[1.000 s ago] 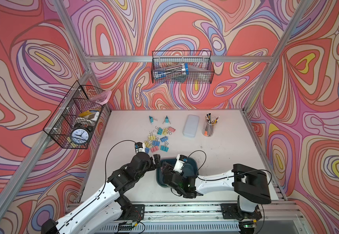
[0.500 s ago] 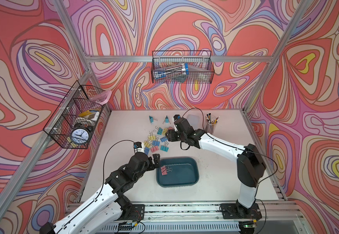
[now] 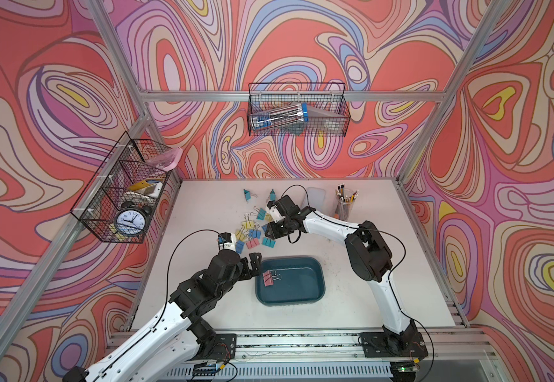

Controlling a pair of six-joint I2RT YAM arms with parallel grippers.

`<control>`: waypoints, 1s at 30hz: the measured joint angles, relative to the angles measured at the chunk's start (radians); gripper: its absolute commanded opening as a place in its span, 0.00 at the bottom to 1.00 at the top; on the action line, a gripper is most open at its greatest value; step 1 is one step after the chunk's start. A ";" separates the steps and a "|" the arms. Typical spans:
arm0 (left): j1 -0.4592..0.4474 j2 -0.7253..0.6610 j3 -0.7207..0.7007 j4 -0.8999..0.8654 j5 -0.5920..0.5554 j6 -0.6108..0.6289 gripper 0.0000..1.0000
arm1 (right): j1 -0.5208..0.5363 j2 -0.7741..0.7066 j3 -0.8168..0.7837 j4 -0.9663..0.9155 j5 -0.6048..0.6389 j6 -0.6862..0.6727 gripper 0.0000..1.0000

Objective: Put the binder clips in the storage box
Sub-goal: Pick up the binder clip at the center of the board, then place the binder clip in the storage box.

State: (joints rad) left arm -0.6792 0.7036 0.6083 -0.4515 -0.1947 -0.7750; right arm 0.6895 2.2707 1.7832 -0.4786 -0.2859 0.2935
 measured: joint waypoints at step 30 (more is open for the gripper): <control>0.000 0.051 0.000 0.044 0.021 0.022 0.99 | 0.346 -0.877 -0.737 0.314 0.509 0.541 0.00</control>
State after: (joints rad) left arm -0.6788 0.7547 0.6083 -0.4076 -0.1741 -0.7532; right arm 1.0351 1.3941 1.0458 -0.1646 0.2234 0.8345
